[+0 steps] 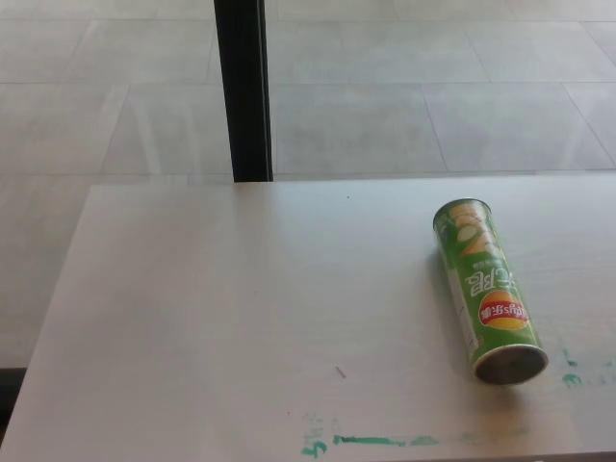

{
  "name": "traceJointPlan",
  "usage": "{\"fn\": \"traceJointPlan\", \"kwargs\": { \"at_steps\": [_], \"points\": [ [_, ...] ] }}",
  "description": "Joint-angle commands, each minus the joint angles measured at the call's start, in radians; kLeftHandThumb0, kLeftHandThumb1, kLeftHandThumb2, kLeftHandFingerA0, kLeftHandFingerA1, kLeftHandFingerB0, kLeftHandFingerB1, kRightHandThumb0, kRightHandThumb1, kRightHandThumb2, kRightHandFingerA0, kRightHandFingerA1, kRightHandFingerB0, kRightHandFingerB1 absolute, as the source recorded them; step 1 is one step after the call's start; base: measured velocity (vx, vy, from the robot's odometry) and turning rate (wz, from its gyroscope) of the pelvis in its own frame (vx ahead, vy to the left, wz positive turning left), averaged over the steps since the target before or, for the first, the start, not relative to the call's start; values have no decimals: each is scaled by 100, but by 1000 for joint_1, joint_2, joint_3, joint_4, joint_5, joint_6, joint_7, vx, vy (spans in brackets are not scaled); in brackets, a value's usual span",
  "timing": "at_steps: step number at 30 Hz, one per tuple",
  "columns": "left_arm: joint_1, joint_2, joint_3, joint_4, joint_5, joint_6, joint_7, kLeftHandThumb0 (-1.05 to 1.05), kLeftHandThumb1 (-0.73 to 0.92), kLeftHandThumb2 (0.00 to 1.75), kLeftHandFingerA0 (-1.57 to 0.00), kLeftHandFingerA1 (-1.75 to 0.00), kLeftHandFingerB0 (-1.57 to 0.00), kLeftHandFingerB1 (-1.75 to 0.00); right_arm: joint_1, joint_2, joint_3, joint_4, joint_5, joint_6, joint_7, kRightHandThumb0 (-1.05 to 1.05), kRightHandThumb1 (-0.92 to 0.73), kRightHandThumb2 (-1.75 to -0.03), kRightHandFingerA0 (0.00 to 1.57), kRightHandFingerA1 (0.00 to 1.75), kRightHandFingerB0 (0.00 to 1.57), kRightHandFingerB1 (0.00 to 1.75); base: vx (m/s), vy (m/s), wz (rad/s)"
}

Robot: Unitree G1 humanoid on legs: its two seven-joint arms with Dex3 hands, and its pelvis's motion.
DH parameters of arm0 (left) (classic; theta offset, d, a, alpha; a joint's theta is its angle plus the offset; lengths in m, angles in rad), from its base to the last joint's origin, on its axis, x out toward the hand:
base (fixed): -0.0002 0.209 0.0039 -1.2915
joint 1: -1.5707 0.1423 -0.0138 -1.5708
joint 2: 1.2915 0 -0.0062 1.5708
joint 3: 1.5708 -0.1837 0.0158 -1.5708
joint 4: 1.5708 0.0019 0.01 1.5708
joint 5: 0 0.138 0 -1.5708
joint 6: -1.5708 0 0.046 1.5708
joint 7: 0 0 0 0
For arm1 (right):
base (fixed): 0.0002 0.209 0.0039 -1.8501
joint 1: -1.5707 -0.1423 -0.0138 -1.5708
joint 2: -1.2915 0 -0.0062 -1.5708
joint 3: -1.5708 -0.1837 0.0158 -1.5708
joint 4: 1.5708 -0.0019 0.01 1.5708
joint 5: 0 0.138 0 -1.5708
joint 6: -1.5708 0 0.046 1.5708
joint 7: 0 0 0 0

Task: Use the right hand as a fist to push the chips tray inside its container kept in the middle of the desk

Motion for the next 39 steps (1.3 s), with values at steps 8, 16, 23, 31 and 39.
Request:
{"fn": "traceJointPlan", "kwargs": {
  "at_steps": [8, 16, 23, 31, 39],
  "points": [
    [-4, 10, -12, 9, 6, -3, 13, -62, 87, 66, -49, -46, -40, -40, -197, 258, -516, 582, 287, -33, -557, -49, -69, -60, 79, 73, 61, 48, 0, 0, 0],
    [-5, 1, -15, 12, 7, -2, 16, -64, 86, 66, -51, -49, -42, -41, -271, 264, -609, 953, 352, -203, -759, -48, -67, -60, 83, 93, 64, 55, 0, 0, 0],
    [16, -4, -7, 25, -3, 21, 10, -65, 87, 66, -50, -52, -40, -42, -277, 272, -623, 1131, 383, -279, -798, -44, -71, -60, 66, 78, 55, 54, 0, 0, 0],
    [33, -3, -37, 41, 23, 85, 43, -69, 87, 66, -56, -55, -42, -45, -291, 299, -622, 1301, 397, -324, -839, -39, -54, -97, 72, 90, 51, 68, 0, 0, 0],
    [44, 2, -58, 60, 31, 140, 34, -70, 87, 66, -60, -56, -46, -47, -288, 348, -625, 1311, 405, -295, -871, -48, -69, -61, 74, 124, 53, 60, 0, 0, 0]
  ]
}}
